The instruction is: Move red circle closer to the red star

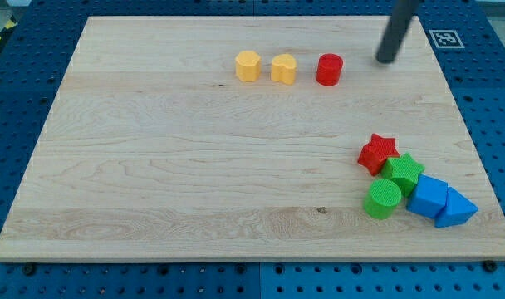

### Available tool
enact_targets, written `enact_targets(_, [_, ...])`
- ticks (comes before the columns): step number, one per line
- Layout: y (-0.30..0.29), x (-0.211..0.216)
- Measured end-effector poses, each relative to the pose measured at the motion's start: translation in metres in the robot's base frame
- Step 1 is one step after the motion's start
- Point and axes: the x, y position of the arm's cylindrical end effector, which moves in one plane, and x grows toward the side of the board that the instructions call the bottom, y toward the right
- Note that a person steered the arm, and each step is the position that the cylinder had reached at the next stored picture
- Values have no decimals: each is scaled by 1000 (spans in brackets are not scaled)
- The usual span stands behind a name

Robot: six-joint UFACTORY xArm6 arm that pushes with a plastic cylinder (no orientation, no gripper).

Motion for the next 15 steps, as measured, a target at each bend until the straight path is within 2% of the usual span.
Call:
enact_targets(1, [-49, -4])
enact_targets(3, [-49, 60])
enact_targets(4, [-61, 59])
enact_targets(5, [-85, 33])
enact_targets(6, [-99, 51])
enact_targets(8, [-71, 115])
enact_targets(10, [-44, 114])
enact_targets(12, [-45, 141])
enact_targets(13, [-55, 148])
enact_targets(15, [-110, 153])
